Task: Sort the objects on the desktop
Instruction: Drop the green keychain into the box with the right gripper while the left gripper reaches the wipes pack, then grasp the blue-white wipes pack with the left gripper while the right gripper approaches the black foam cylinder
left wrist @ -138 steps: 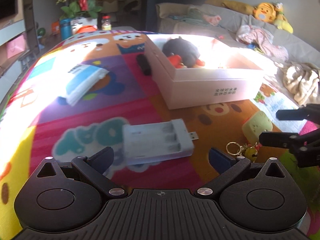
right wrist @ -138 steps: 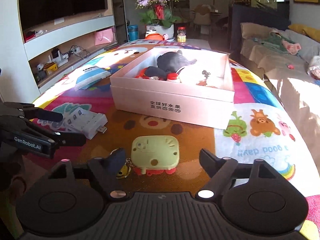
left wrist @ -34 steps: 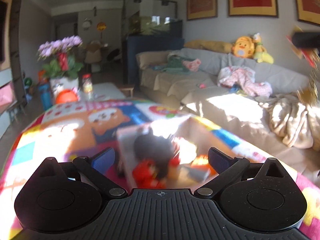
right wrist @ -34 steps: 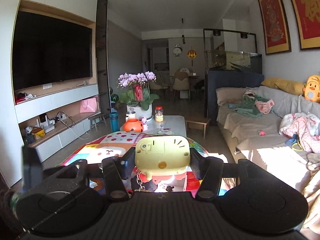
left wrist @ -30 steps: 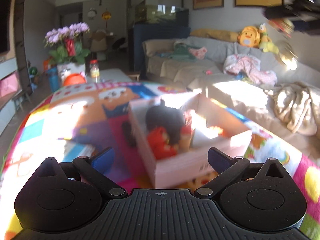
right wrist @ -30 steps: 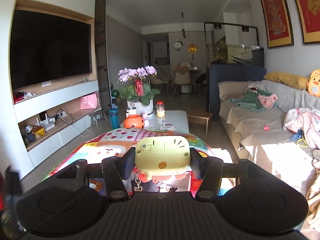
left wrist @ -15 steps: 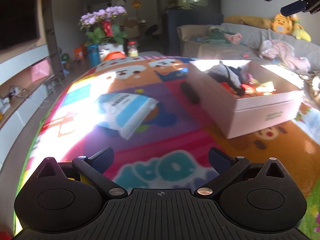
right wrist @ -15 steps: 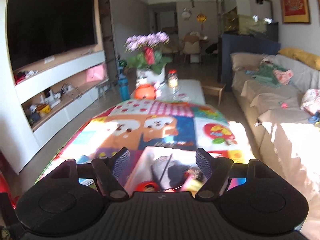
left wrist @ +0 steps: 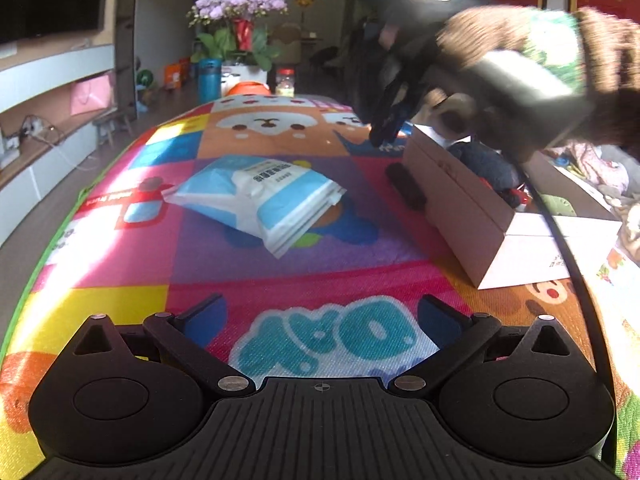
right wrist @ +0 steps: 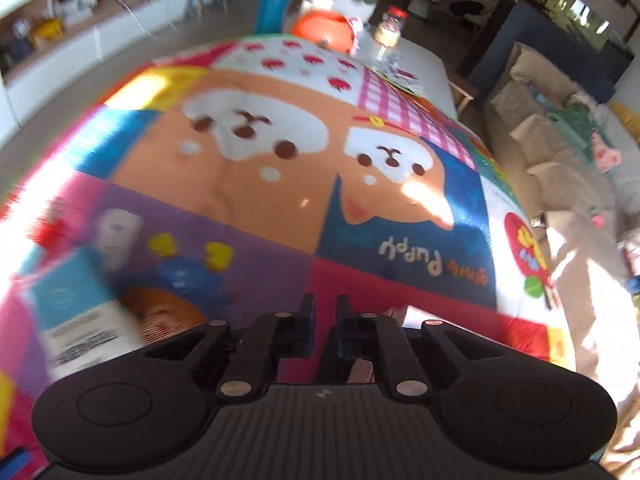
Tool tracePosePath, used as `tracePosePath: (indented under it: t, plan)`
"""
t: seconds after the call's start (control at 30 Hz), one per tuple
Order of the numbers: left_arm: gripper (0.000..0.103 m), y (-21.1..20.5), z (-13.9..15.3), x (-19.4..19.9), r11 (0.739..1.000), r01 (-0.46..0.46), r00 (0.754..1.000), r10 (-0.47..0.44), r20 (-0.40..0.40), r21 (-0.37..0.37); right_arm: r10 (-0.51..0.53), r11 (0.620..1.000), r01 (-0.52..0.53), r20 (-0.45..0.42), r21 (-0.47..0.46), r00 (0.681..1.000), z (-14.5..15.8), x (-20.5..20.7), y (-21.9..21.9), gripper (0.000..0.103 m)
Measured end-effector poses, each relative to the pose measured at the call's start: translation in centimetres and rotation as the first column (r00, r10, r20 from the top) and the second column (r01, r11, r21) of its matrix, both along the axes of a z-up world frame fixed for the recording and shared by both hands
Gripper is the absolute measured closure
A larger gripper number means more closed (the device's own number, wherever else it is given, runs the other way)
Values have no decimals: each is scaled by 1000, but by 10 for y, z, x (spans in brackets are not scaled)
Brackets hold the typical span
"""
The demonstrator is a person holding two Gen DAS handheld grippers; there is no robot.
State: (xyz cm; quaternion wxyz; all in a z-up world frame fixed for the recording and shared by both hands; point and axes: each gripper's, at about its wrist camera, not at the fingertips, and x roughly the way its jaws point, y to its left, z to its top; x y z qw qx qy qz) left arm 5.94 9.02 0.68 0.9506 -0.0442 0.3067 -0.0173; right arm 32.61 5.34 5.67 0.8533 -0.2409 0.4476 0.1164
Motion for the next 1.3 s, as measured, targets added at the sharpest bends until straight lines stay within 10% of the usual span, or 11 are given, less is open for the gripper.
tracePosePath:
  t: [0.2, 0.47, 0.67, 0.83, 1.0, 1.17, 1.3]
  plan:
    - [0, 9, -1, 0, 998, -7, 1000, 7, -6, -62, -27, 993, 19, -69, -120, 997, -33, 8, 3, 94]
    - [0, 13, -2, 1, 996, -23, 1000, 22, -10, -87, 116, 993, -112, -273, 28, 955, -12, -90, -31, 94]
    - [0, 17, -3, 3, 993, -53, 998, 50, -28, -107, 250, 964, -235, -124, 125, 960, 22, -184, -83, 93]
    - [0, 18, -4, 4, 992, -71, 997, 68, -33, -102, 251, 940, -251, 30, 232, 968, 22, -230, -113, 61]
    - [0, 23, -4, 2, 987, -104, 994, 101, -36, -125, 197, 934, -200, 43, 294, 980, -14, -229, -108, 63]
    - [0, 24, -4, 1, 984, -119, 993, 116, -32, -129, 248, 923, -240, 13, 302, 969, -21, -238, -123, 87]
    - [0, 24, -3, 2, 985, -120, 993, 117, -35, -125, 258, 945, -270, 84, 185, 962, -19, -255, -155, 87]
